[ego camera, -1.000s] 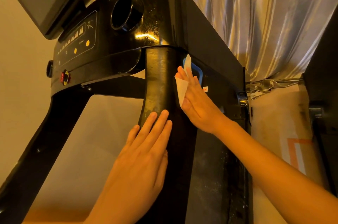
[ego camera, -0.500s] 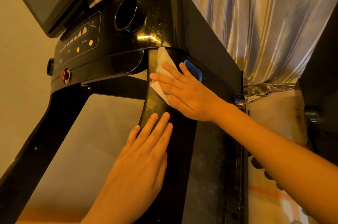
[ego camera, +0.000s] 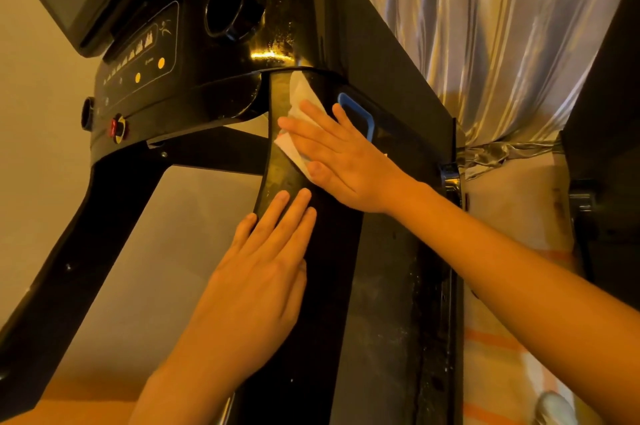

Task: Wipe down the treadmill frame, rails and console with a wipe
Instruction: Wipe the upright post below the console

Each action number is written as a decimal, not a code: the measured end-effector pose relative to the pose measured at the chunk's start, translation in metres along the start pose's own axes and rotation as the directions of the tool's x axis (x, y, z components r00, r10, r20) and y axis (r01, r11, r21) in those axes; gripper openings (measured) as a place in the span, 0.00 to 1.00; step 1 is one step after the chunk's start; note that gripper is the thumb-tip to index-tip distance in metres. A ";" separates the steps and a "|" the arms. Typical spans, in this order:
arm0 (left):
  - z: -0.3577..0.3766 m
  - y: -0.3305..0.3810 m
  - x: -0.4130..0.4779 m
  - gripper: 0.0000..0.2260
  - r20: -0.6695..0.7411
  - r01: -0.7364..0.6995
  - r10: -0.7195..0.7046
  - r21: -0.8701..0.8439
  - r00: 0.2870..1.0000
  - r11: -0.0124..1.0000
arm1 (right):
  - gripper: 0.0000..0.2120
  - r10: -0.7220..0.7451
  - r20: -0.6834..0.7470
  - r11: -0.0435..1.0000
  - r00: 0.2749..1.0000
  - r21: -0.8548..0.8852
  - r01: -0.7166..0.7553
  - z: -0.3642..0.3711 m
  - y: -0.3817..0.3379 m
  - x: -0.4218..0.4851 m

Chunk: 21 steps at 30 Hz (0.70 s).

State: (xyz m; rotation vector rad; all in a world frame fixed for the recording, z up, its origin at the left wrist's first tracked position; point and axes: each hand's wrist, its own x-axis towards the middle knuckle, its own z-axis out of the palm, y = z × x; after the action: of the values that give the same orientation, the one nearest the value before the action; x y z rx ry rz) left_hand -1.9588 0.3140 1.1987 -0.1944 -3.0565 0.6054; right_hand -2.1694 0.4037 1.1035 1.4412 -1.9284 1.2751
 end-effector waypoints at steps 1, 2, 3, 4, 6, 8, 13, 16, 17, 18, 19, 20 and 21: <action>0.000 0.000 0.000 0.26 0.008 0.002 -0.002 -0.023 1.000 1.000 | 0.25 0.007 -0.011 1.000 1.000 0.004 -0.007 0.001 0.002 -0.002; -0.001 0.001 0.000 0.27 0.012 0.007 -0.007 -0.044 1.000 0.999 | 0.25 0.026 -0.031 1.000 0.999 0.013 -0.026 0.003 0.003 -0.006; -0.001 0.001 0.000 0.27 0.015 0.014 -0.014 -0.066 1.000 0.998 | 0.26 0.060 -0.056 0.998 0.997 0.038 -0.058 0.007 0.004 -0.014; -0.001 0.001 0.000 0.27 0.019 0.024 -0.022 -0.089 1.000 0.996 | 0.26 0.104 -0.081 0.992 0.991 0.081 -0.097 0.013 0.004 -0.025; -0.003 0.001 0.000 0.28 0.025 0.049 -0.046 -0.133 0.999 0.990 | 0.26 0.231 -0.106 0.954 0.967 0.219 -0.204 0.031 0.000 -0.054; -0.003 0.001 0.001 0.29 0.031 0.062 -0.057 -0.173 0.998 0.983 | 0.27 0.383 -0.082 0.859 0.920 0.397 -0.322 0.051 -0.008 -0.082; -0.001 -0.001 0.001 0.27 0.003 0.040 -0.040 -0.175 0.999 0.984 | 0.27 0.530 -0.083 0.736 0.844 0.540 -0.409 0.068 -0.018 -0.088; 0.000 -0.001 0.001 0.27 -0.014 0.038 -0.041 -0.185 0.999 0.982 | 0.28 0.509 -0.118 0.749 0.852 0.548 -0.372 0.062 -0.020 -0.069; 0.000 0.000 0.001 0.27 -0.015 0.036 -0.040 -0.195 0.999 0.980 | 0.29 0.508 -0.130 0.743 0.851 0.567 -0.357 0.060 -0.020 -0.065; -0.001 0.000 0.001 0.28 -0.011 0.040 -0.043 -0.207 0.999 0.977 | 0.29 0.506 -0.143 0.740 0.850 0.579 -0.342 0.061 -0.019 -0.063; -0.002 0.000 0.001 0.28 -0.005 0.044 -0.047 -0.215 0.999 0.976 | 0.28 0.504 -0.154 0.742 0.850 0.580 -0.336 0.064 -0.020 -0.064; -0.003 0.000 0.002 0.28 -0.005 0.041 -0.044 -0.217 0.999 0.975 | 0.27 0.505 -0.154 0.743 0.849 0.577 -0.338 0.067 -0.019 -0.068; -0.003 0.001 0.002 0.28 -0.009 0.030 -0.033 -0.212 0.999 0.977 | 0.26 0.521 -0.142 0.734 0.842 0.578 -0.357 0.071 -0.018 -0.072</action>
State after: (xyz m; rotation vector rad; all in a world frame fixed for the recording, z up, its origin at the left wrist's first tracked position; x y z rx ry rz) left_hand -1.9607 0.3163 1.2016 -0.1517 -3.1007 0.2742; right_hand -2.1120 0.3807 1.0210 0.9170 -1.8457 2.2607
